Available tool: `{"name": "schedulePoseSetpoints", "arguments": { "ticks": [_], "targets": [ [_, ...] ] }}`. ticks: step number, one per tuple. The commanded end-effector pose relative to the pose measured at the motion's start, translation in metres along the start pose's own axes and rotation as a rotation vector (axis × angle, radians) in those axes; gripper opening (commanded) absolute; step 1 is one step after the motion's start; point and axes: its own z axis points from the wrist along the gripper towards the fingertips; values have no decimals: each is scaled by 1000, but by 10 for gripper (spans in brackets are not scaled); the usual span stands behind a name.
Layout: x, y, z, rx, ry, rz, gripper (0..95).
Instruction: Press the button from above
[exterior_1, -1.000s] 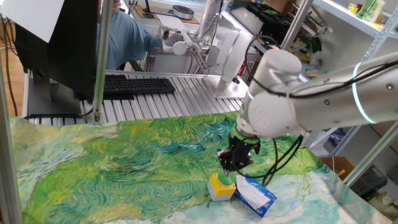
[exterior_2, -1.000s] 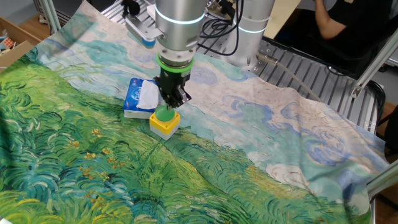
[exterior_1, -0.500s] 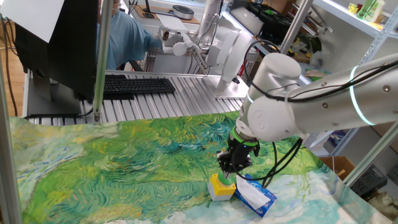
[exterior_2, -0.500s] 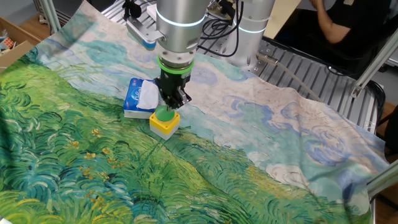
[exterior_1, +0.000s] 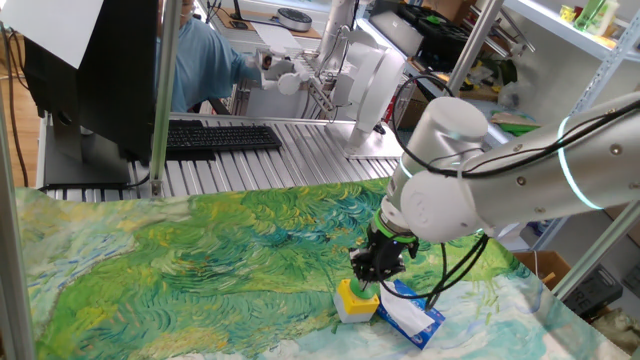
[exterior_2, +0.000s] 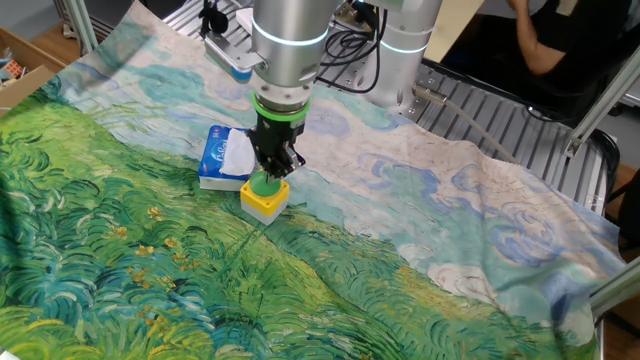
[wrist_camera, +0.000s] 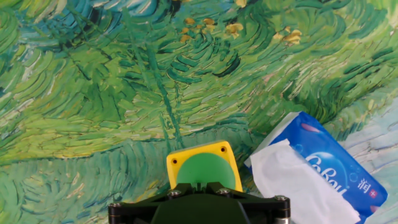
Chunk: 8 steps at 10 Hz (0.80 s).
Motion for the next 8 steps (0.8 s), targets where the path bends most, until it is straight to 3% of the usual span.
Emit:
{"name": "schedulePoseSetpoints", "arguments": {
  "ticks": [1, 3, 6, 8],
  "targets": [
    [1, -1, 9, -2, 0, 20, 0],
    [1, 2, -3, 5, 7, 27, 0],
    [3, 7, -34, 11, 24, 43, 0],
    [3, 8, -38, 9, 21, 49, 0]
  ]
}}
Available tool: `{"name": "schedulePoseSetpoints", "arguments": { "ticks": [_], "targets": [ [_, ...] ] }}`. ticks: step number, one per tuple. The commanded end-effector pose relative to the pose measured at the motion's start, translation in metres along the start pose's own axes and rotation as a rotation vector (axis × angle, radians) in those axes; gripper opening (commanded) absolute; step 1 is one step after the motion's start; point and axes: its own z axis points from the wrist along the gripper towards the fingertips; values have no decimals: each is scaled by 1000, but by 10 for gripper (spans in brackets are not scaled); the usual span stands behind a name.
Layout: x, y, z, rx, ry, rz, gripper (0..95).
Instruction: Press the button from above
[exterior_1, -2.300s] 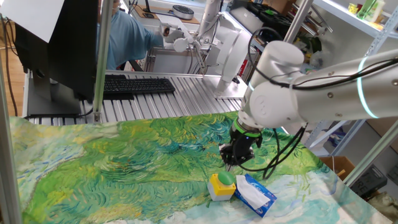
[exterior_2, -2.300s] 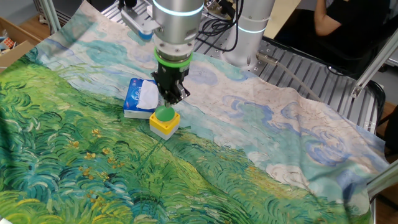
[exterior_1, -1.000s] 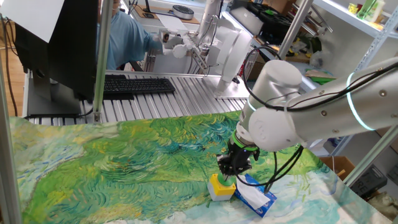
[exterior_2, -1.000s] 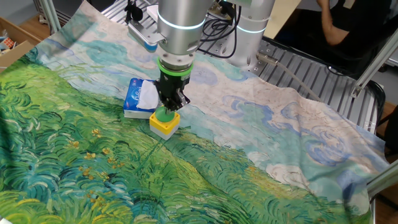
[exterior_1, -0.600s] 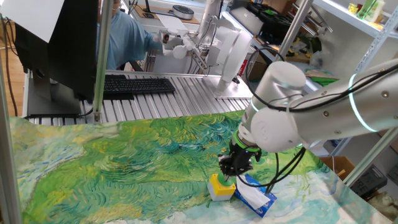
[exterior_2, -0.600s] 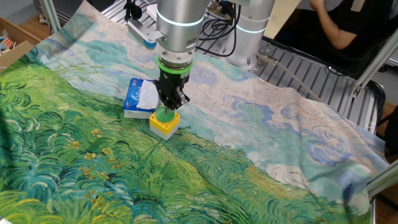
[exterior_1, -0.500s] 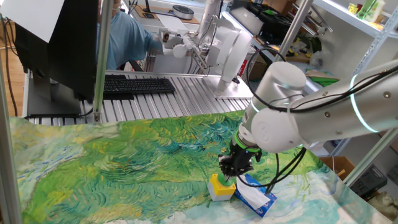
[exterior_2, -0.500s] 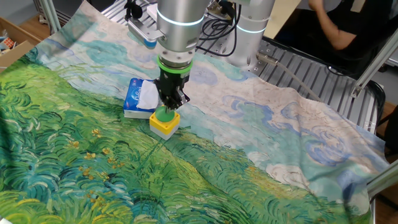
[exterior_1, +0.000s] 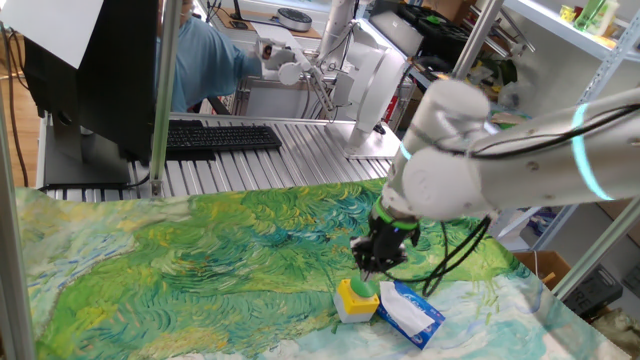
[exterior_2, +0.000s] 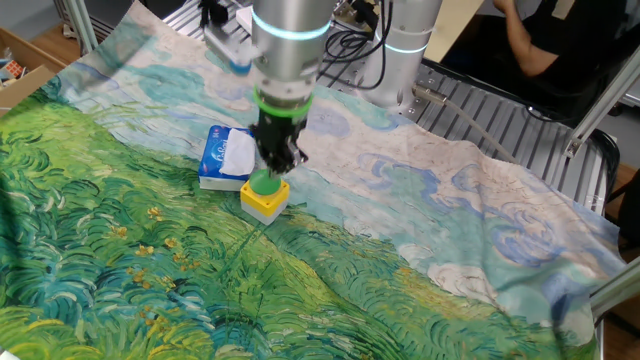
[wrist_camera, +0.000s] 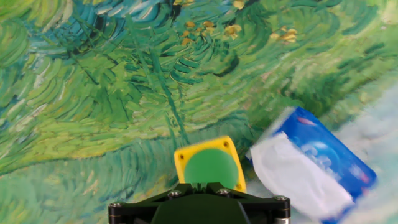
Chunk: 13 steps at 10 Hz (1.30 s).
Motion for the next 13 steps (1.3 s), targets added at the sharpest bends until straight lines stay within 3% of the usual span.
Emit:
{"name": "schedulePoseSetpoints", "arguments": {
  "ticks": [1, 13],
  "targets": [
    [-3, 0, 5, 2, -8, -4, 0],
    [-3, 0, 6, 2, -11, 100, 0]
  ]
}}
